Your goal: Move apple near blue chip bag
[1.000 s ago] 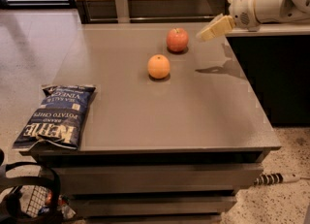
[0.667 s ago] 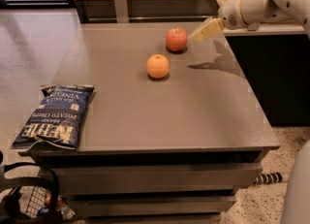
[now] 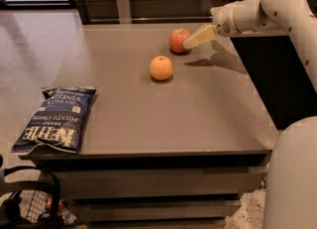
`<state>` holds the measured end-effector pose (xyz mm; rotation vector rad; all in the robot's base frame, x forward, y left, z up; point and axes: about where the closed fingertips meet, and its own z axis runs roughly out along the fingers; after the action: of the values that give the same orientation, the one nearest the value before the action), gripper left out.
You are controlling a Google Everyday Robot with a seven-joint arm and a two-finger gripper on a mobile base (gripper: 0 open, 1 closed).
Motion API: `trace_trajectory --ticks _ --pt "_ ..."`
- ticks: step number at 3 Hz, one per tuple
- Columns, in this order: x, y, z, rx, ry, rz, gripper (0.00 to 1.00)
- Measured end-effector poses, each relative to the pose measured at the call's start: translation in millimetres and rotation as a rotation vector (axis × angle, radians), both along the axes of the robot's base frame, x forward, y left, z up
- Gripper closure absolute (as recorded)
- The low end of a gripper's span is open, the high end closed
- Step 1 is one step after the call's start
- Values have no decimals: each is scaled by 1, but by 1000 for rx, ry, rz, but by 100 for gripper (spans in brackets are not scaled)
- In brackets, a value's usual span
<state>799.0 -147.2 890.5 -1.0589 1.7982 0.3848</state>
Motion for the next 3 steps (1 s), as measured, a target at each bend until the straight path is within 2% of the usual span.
trace_trajectory --ticks 3 --pt "-6 33 -33 133 90 29 0"
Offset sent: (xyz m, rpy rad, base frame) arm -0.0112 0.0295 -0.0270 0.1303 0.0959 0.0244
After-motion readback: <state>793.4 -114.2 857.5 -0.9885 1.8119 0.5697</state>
